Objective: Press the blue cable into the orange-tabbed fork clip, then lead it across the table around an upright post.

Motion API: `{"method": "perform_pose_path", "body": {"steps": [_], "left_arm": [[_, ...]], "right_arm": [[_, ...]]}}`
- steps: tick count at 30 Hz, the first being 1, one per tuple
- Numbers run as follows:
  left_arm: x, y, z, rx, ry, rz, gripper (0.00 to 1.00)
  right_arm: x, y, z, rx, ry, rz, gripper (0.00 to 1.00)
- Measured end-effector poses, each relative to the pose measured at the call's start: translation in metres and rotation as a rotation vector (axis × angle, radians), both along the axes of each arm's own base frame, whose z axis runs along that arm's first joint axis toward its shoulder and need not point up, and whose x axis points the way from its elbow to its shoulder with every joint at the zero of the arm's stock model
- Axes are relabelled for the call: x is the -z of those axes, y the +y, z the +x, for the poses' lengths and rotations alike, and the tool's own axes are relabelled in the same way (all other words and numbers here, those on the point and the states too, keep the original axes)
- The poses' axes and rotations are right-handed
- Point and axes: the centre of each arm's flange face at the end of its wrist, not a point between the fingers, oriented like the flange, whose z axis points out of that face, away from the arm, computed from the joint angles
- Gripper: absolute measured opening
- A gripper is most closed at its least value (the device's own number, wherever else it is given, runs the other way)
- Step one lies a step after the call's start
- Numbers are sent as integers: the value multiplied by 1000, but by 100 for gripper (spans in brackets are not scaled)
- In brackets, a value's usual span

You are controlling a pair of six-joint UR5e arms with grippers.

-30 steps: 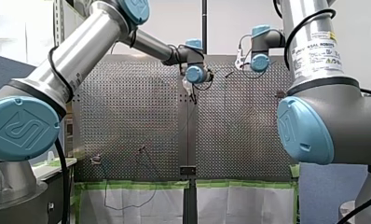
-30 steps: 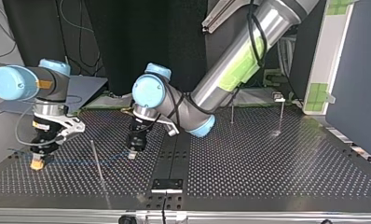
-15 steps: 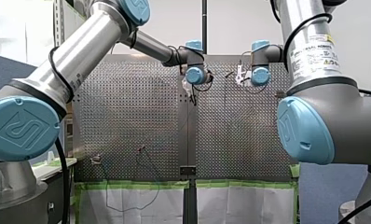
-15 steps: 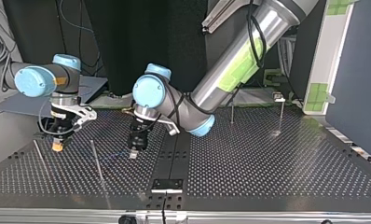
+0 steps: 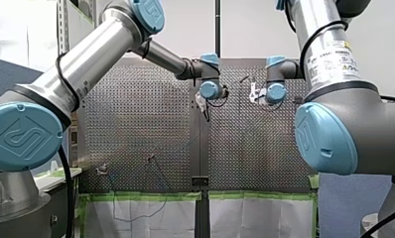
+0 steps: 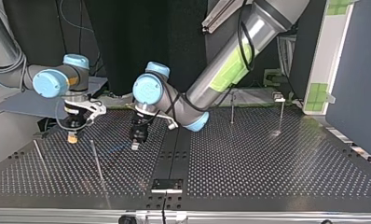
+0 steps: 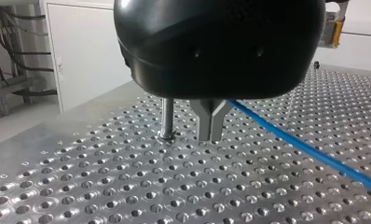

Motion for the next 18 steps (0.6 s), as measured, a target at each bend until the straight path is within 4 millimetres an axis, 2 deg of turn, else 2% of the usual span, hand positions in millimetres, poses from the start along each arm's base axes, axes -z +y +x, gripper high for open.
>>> {"method": "perform_pose_path", "body": {"steps": [2,4,5,6,17,18], "left_arm": [[0,-1,0,1,-8,-6,0],[0,-2,1,1,-12,-9,22],[0,-2,1,1,-13,-9,22],[0,-2,1,0,-13,-10,32],[2,0,0,-22,0,-7,27],[2,0,0,-22,0,-6,35]], "right_arm": [[5,1,0,-1,1,4,0],[11,2,0,-2,1,5,0],[14,3,0,-2,0,4,0],[18,3,-1,-3,0,5,0],[75,6,-8,-1,20,48,0],[80,5,-9,-1,20,50,0]]}}
